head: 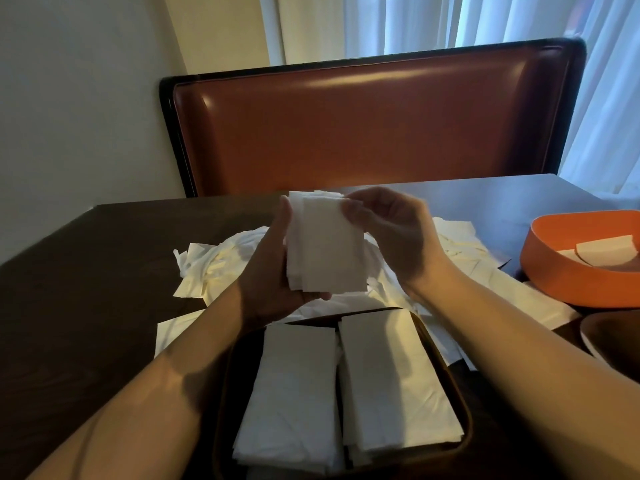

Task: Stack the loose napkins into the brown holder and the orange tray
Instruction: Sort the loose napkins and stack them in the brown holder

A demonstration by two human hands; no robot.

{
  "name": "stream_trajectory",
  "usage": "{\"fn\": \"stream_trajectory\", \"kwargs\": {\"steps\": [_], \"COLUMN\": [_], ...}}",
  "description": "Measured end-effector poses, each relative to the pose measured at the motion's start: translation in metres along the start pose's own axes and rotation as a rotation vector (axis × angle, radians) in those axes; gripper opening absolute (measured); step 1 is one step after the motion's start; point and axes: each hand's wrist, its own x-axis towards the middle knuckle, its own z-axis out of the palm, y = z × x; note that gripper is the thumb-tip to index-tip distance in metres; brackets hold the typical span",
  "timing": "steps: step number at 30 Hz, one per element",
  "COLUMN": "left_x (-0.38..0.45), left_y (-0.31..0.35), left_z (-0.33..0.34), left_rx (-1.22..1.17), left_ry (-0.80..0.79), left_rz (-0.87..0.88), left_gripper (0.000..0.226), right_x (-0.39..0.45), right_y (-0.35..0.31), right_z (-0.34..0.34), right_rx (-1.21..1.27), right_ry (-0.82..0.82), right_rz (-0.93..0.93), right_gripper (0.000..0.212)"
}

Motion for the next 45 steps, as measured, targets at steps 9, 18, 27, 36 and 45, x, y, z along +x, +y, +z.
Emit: {"fn": "stream_trajectory", "kwargs": {"steps": [9, 18, 27, 36, 45], "left_x": [0.001, 0.001, 0.005, 0.006, 0.01], "left_y": [-0.005, -0.006, -0.004, -0.005, -0.009], "left_z": [-0.002, 0.003, -0.007, -0.009, -0.001], "left_rx": [0.026, 0.046, -0.074, -0.059, 0.05], "left_ry": [-0.224, -0.043, 0.105, 0.132, 0.185], "left_rz": [0.006, 0.04, 0.099, 0.139, 0.233], "left_gripper": [0.075, 0.038, 0.047, 0.045, 0.038], "right_x": [0.001, 0.004, 0.004, 0.005, 0.001], "right_y": [0.007, 0.016, 0.022, 0.021, -0.006], "right_z": [0.01, 0.012, -0.029, -0.039, -0.014], "right_rx": [0.016, 0.054, -0.437, -0.498, 0.144], "right_ry": [0.092, 0.094, -0.319, -0.321, -0.003], "right_rz": [-0.065, -0.022, 0.129, 0.113, 0.105], "right_gripper": [0.008, 0.013, 0.058, 0.016, 0.027]}}
